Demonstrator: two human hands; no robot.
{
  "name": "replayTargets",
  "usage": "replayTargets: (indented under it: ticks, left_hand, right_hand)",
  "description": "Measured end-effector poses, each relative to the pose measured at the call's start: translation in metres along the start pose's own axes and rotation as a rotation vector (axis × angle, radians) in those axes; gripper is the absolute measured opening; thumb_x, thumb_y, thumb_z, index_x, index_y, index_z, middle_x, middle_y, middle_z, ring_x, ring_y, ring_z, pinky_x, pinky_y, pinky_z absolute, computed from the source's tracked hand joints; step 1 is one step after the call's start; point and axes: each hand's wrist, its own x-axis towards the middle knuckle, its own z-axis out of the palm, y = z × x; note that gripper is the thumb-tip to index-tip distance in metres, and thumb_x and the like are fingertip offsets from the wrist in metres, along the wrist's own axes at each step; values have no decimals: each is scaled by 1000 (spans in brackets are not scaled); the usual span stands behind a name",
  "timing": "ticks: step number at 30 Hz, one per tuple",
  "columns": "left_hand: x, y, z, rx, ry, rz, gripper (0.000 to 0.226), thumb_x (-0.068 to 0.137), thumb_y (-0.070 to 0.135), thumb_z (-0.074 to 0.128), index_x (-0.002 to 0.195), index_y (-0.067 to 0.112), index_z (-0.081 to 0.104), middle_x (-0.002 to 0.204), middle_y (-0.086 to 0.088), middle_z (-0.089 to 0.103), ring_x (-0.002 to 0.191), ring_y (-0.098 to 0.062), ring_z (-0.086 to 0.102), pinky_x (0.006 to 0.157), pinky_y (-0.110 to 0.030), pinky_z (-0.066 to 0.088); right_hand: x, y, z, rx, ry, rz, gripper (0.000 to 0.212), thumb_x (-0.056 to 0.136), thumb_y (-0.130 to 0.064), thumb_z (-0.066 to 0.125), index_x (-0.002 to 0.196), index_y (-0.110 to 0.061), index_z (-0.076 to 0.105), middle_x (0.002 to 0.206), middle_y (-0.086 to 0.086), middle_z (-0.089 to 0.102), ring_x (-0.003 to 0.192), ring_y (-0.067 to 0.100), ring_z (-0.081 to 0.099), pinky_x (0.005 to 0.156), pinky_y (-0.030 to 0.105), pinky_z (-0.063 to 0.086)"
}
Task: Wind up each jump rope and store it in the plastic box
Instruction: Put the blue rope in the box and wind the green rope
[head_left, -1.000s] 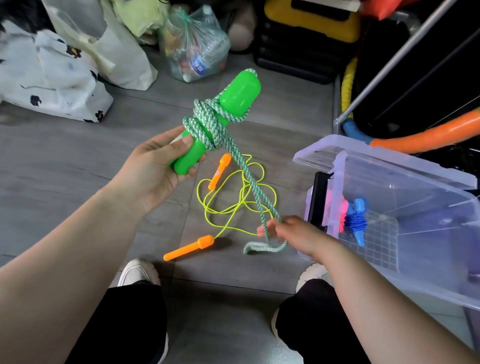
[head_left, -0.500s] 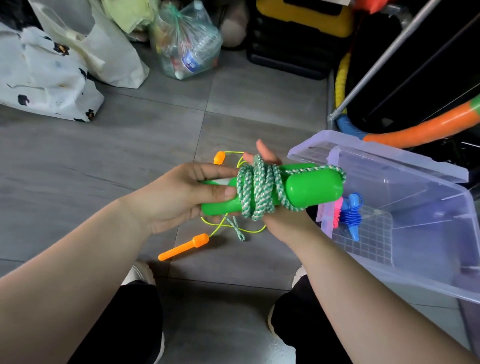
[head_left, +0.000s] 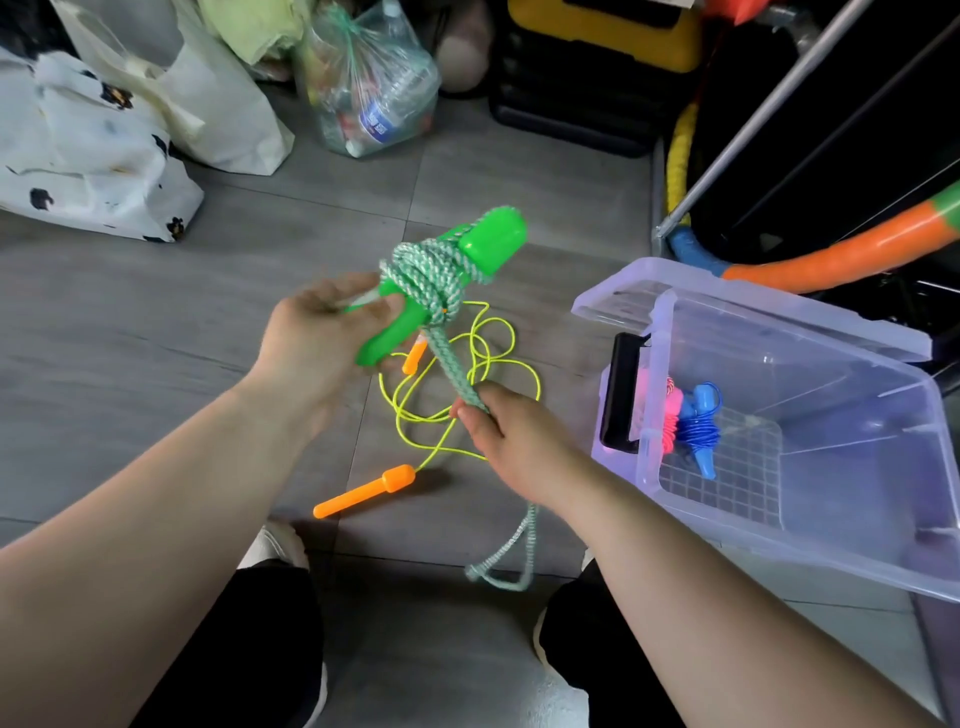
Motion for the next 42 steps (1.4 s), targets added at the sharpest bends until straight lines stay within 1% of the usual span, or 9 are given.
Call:
replayTargets:
  ticks: [4,10,15,20,26,30,33,37,42]
  left_hand:
    - [9,-4,-9,554,324,213,31,76,14,70,101,12,51,97,-3,53,81,-22,60,62,-23,47]
    - [-1,-17,-8,1156,-24,187,22,76,11,67,95,10,58,87,-9,57,83,-27,49,63,-27,34]
    - [-8,-17,-8,1057,-382,145,29,74,3,64,66,29,54,54,12,56,52,-6,52,46,-4,37]
    - [-15,-6,-8,655,-626,-1,27,74,-2,69,71,24,63,54,11,65,41,-3,54,47,-12,45]
    - [-22,-1,-6,120,-876,-151,44,30,40,89,68,24,73,64,4,69,52,-8,62,42,-19,48]
    - [-21,1,4,-174,-715,-138,37,34,25,89,66,18,73,61,3,67,47,-9,60,40,-17,45]
    - [-13,-3,11,-197,-390,-116,23,58,-5,72,71,13,65,55,5,66,46,-4,60,40,-15,46]
    - [-6,-9,10,216,-26,88,13,81,4,62,81,16,58,67,4,59,40,1,57,41,-12,48]
    - [-3,-12,1,719,-12,254,20,76,13,70,92,19,60,69,6,55,42,-5,55,47,-4,37]
  right_hand:
    - [-10,-14,9,-255,-128,-110,27,96,-30,33,106,-10,48,103,16,62,97,33,56,64,29,28]
    - [-15,-31,-9,-397,-66,-261,28,95,-29,37,112,-14,53,109,14,62,102,33,55,68,32,33]
    - [-15,-16,-43,-145,79,-191,23,89,-30,51,105,-20,65,84,-1,61,79,17,50,70,30,36]
    - [-11,11,-60,237,173,-82,12,80,-18,64,90,-14,71,62,-16,60,55,-6,47,60,8,37]
    - [-4,24,-63,566,182,-17,12,80,-5,61,82,-15,67,41,-12,53,39,-4,42,47,5,32]
    - [9,45,-31,619,103,253,20,77,-6,63,66,-23,63,50,-12,57,40,-6,49,61,17,50]
    - [14,26,-12,446,131,224,40,89,-16,51,50,-18,49,30,-6,44,30,0,40,44,12,34]
    - [5,-5,9,87,-40,50,42,93,-27,44,52,-22,34,58,5,51,61,19,48,64,33,41]
    - [-4,-19,-3,-140,-52,-55,25,93,-30,41,89,-11,57,93,17,61,89,31,53,61,27,26]
